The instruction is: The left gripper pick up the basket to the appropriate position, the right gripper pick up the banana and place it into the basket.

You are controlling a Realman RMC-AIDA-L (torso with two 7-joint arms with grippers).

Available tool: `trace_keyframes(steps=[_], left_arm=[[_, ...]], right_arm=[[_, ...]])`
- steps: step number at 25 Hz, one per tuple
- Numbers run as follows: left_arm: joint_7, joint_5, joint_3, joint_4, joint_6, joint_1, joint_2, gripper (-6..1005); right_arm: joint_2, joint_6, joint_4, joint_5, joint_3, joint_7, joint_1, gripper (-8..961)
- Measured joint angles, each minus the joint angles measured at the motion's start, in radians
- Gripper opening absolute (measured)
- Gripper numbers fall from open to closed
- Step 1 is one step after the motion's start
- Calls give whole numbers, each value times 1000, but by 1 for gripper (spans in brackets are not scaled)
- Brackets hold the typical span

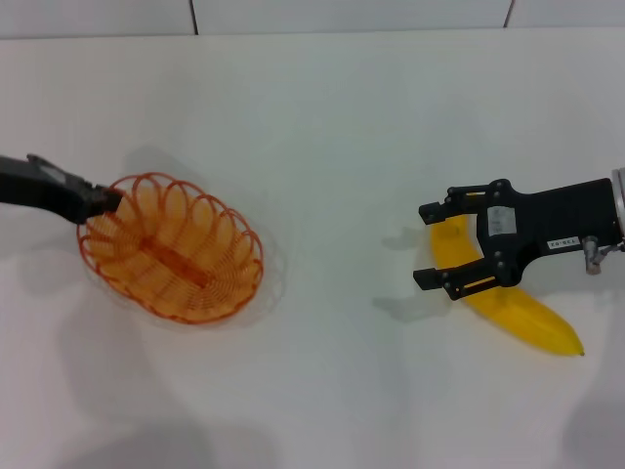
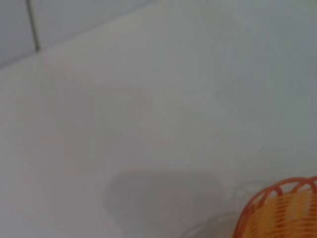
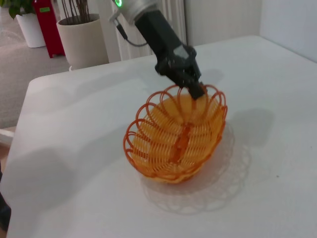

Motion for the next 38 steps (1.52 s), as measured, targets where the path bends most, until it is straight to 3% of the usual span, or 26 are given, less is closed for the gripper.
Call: trace_keyframes(steps=[4,10,26,38], left_arm=[[10,-81,2,67,73,20,-1,57],[19,-160,-5,77,92,26,-3,56],[-2,-310,-12,-177,-101,-37,-6,56],[-20,-335,-16,-304,-220,-49,-4,58]], right_arm=[[0,0,0,0,0,2,0,901],[0,0,0,0,0,-2,0,901],[0,-5,-7,5,0,-2,3,900],[0,-11,-8,5,0,2,12,900]])
